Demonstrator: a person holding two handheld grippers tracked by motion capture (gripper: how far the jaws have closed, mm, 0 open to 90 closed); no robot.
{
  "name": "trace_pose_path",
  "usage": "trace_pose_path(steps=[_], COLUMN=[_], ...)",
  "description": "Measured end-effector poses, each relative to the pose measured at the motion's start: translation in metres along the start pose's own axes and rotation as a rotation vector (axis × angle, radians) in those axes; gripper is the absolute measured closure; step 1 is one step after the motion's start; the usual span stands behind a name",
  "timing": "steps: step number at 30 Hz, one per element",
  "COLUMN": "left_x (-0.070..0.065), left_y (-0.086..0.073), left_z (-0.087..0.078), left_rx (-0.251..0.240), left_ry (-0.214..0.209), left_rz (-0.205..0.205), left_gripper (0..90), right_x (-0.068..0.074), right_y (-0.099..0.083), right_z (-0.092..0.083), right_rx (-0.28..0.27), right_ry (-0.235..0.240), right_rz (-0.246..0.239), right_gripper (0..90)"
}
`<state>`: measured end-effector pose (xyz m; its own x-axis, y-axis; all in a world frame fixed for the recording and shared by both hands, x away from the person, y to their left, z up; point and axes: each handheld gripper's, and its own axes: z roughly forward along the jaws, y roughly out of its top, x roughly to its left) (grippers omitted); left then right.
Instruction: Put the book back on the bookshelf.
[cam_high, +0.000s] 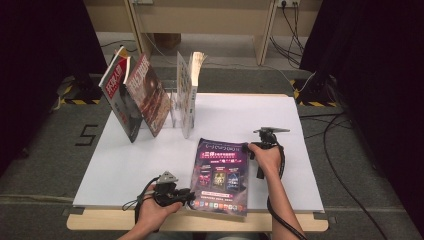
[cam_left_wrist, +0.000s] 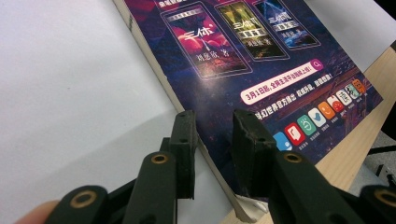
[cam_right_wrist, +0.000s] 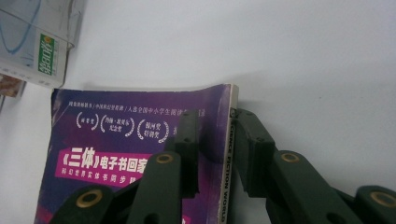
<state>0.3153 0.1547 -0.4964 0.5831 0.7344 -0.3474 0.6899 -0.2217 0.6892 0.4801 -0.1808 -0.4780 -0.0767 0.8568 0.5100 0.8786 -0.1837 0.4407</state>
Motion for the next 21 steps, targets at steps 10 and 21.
trace_pose_path(steps=[10, 21], left_x=[-0.0001, 0.0011], left_y=[-0.0002, -0.0019], left_z=[0.0000, -0.0029], left_rx=[-0.001, -0.015], left_ry=[0.000, 0.007], left_rz=[-0.002, 0.003], left_gripper=[69.9, 72.8], right_x=[-0.0006, 0.0065], right_y=[0.0012, 0.0022], right_z=[0.0009, -0.0067], right_rx=[0.020, -0.016], right_ry=[0.010, 0.079], right_rz=[0.013, 0.033], right_gripper=[69.7, 82.0])
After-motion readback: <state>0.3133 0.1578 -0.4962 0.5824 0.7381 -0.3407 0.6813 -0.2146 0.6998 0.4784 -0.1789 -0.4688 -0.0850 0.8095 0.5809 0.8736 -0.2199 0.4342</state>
